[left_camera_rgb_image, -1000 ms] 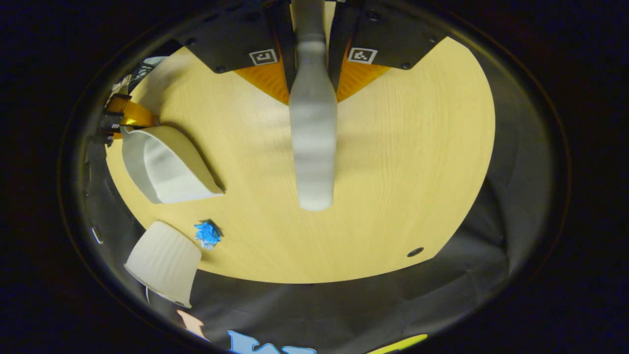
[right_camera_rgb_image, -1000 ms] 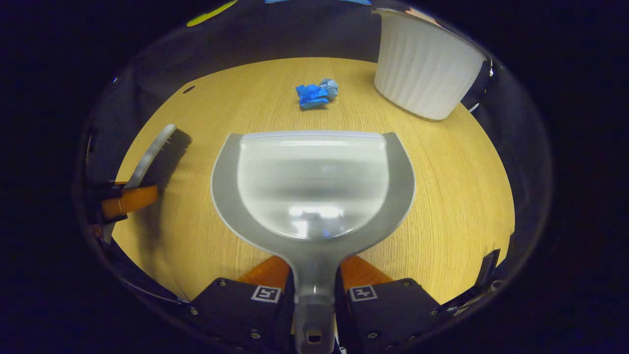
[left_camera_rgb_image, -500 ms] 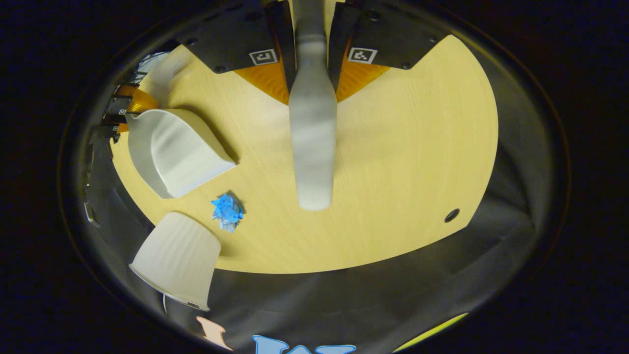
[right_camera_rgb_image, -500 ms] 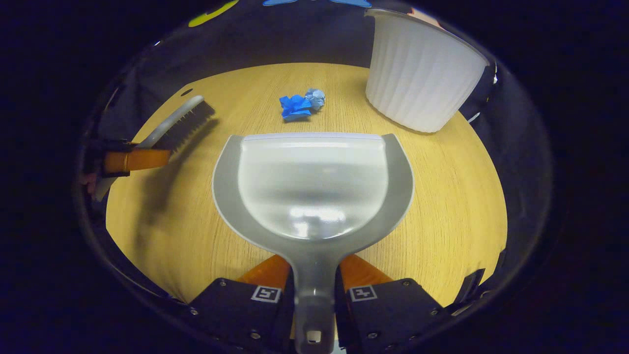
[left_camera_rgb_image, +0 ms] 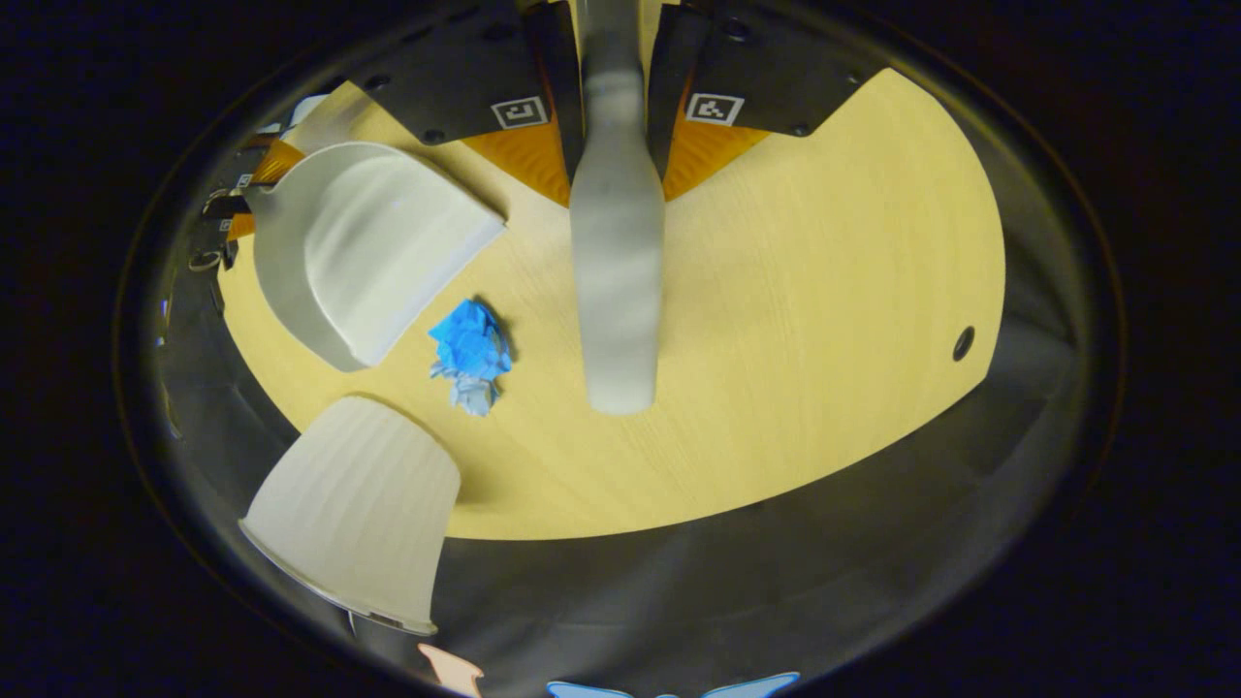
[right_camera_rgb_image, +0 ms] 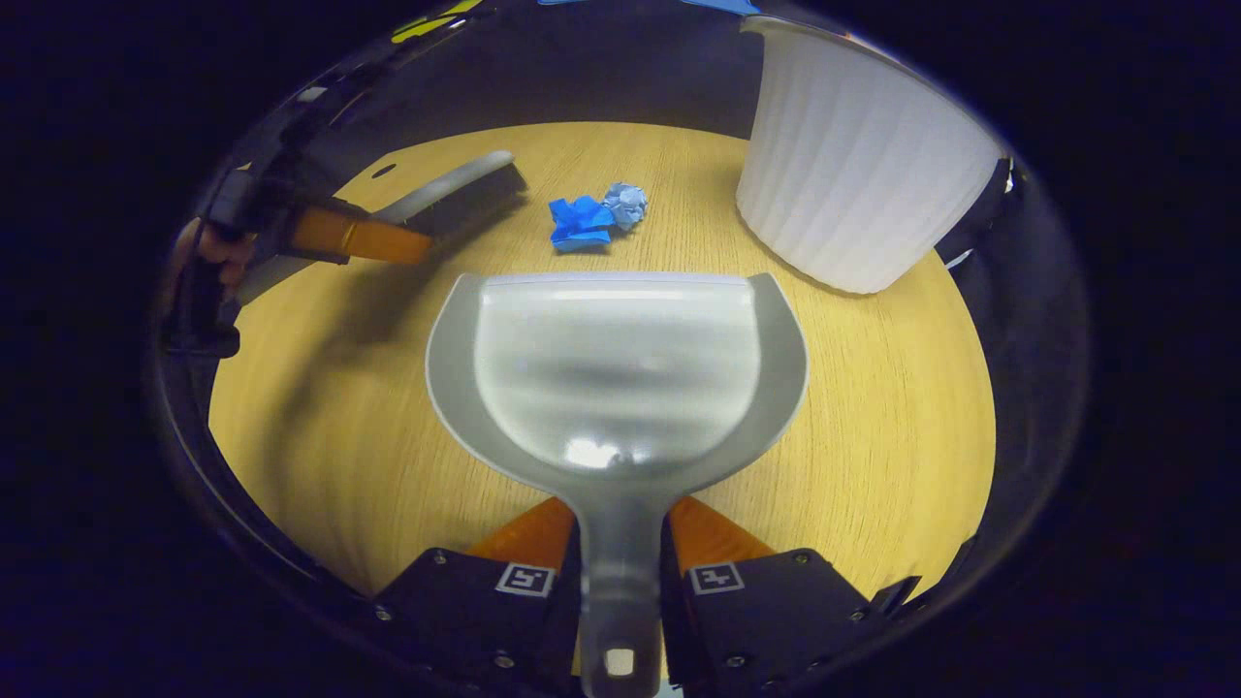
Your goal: Pick up the small broom and dustpan from the desktop, sweep the trash into the dustpan with the broom, and then empty the trash into the garbage bin.
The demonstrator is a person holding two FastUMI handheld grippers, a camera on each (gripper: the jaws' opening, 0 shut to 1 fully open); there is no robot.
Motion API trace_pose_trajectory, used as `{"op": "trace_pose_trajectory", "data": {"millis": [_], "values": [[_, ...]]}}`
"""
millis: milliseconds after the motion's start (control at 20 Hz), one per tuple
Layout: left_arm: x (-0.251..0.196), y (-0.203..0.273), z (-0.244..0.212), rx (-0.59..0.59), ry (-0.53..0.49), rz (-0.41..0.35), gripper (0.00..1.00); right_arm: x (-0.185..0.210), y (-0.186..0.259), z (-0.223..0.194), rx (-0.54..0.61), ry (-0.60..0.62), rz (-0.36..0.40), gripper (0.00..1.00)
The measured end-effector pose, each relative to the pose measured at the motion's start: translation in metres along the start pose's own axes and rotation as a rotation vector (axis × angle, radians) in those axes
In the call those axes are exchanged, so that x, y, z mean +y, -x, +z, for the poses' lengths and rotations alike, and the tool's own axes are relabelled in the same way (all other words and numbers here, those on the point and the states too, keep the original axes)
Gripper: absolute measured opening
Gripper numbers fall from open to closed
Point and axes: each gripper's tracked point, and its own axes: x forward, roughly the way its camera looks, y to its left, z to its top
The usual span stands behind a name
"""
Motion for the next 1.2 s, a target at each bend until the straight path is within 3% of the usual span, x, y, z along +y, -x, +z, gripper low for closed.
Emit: {"op": "trace_pose_trajectory", "data": {"millis": [300,700,950,1200], "values": [[-0.014,-0.028,0.039,0.0,-0.082,-0.028,0.37,-0.008,0.0,0.004,0.009,0.015,0.012,0.36],[-0.045,-0.046,0.071,0.04,-0.302,-0.112,0.35,-0.013,-0.001,0.007,0.016,0.027,0.017,0.36],[-0.077,-0.029,0.085,0.048,-0.328,-0.247,0.41,0.009,0.003,0.033,0.01,0.025,0.015,0.36],[-0.097,0.003,0.091,0.069,-0.336,-0.381,0.38,0.039,0.058,0.072,0.0,0.019,0.024,0.36]]}}
